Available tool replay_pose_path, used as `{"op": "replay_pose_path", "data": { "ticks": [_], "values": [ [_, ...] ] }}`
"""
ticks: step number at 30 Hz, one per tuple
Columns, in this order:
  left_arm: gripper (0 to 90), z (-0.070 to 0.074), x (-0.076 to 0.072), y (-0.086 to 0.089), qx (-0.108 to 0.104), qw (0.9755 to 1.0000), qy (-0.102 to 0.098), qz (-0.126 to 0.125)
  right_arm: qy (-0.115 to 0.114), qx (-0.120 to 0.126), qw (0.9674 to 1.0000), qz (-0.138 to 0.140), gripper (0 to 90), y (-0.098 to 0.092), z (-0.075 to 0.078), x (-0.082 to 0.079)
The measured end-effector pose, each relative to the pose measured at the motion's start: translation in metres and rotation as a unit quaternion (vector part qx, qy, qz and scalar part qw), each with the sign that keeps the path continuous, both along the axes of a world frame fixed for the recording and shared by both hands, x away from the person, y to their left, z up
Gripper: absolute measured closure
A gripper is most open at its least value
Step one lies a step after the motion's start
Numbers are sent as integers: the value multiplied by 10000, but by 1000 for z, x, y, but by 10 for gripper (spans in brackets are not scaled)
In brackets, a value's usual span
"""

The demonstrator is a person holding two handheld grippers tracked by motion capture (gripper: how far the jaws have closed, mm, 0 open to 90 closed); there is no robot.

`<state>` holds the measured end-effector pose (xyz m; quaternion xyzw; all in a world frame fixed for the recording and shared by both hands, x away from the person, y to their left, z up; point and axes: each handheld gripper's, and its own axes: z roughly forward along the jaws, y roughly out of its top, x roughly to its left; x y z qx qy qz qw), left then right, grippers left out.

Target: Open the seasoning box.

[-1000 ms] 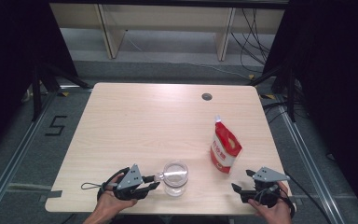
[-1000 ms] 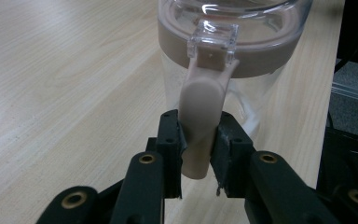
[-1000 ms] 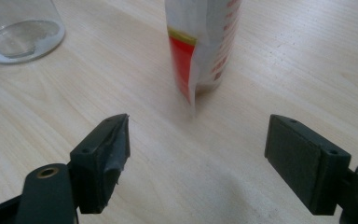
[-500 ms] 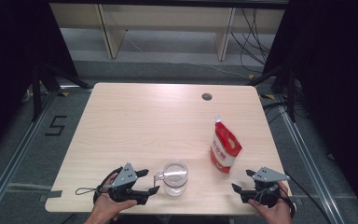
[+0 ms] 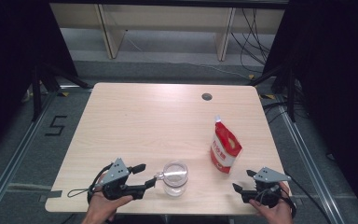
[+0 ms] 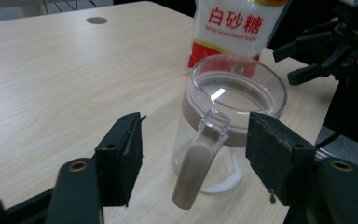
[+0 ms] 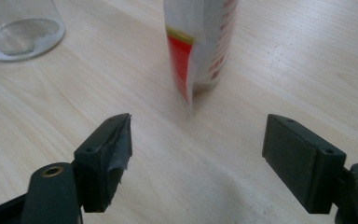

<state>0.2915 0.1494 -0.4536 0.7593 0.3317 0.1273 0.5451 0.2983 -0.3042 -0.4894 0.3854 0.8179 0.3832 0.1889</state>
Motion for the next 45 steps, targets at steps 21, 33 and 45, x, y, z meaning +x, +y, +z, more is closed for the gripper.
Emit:
{"op": "replay_pose_path", "data": {
  "ticks": [21, 33, 45],
  "values": [
    [862, 8, -1, -6, 53, 9994, -215, -268, -31, 121, 9997, 208, 318, 5, 0, 2],
    [892, 8, 3, -23, 231, 9987, -250, -372, -126, 150, 9986, 496, 406, 14, 7, -4],
    [882, 5, 5, -24, 316, 9985, -254, -355, -640, 73, 9943, 854, 538, 32, 12, -15]
  ]
}}
